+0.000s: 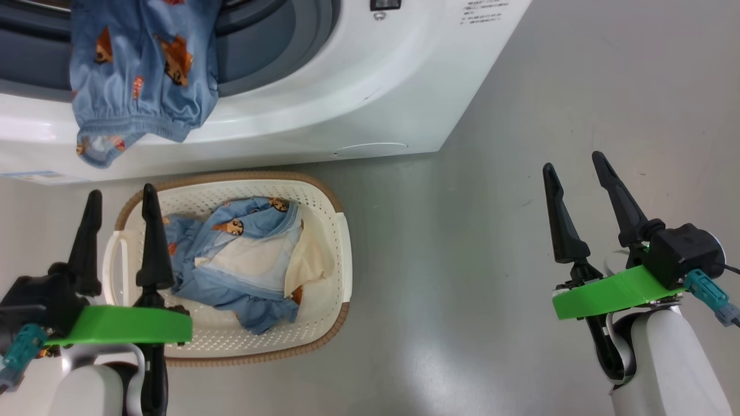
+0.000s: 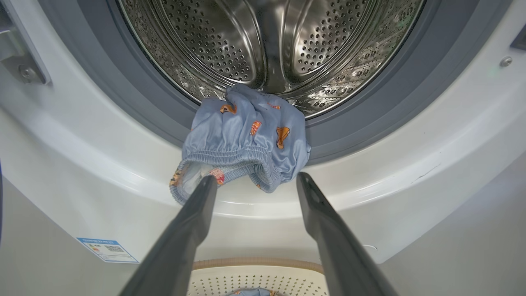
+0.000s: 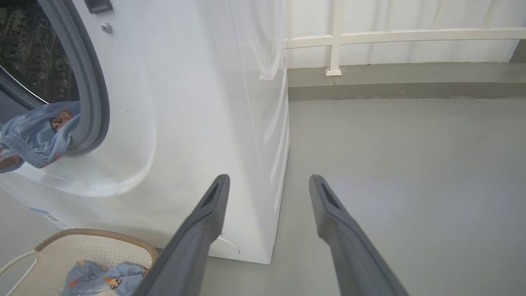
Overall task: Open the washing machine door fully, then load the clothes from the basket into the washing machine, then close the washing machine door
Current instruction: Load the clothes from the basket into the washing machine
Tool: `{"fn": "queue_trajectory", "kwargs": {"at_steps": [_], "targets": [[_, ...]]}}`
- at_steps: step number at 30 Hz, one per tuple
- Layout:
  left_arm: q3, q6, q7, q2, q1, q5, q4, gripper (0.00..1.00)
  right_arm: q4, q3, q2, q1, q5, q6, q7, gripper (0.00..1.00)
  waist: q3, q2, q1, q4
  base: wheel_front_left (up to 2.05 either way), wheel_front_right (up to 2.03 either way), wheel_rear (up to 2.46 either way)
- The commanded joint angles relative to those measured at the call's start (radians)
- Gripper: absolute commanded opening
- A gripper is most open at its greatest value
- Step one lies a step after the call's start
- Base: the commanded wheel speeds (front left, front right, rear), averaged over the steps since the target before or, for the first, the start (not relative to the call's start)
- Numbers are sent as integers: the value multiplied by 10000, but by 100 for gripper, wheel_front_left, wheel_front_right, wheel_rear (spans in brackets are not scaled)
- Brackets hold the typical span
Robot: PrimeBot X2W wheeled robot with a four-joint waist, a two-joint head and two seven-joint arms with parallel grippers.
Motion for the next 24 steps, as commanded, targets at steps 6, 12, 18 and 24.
{"fn": "queue_trajectory", "kwargs": {"at_steps": [6,12,18,24], "targets": [[309,174,174,246,328,-148,-598,100,-184,241,65,280,-53,16,-48,100,20,0,0,25,0,0,0],[307,211,234,277,350,-217,-666,100,-175,267,65,250,-24,16,-48,100,33,0,0,-3,0,0,0],[393,268,287,361,201,-297,-633,100,-197,289,65,253,33,16,-48,100,94,0,0,-95,0,0,0],[368,248,605,567,-411,-334,-548,100,-211,296,65,241,133,16,-48,100,171,0,0,-226,0,0,0]]}}
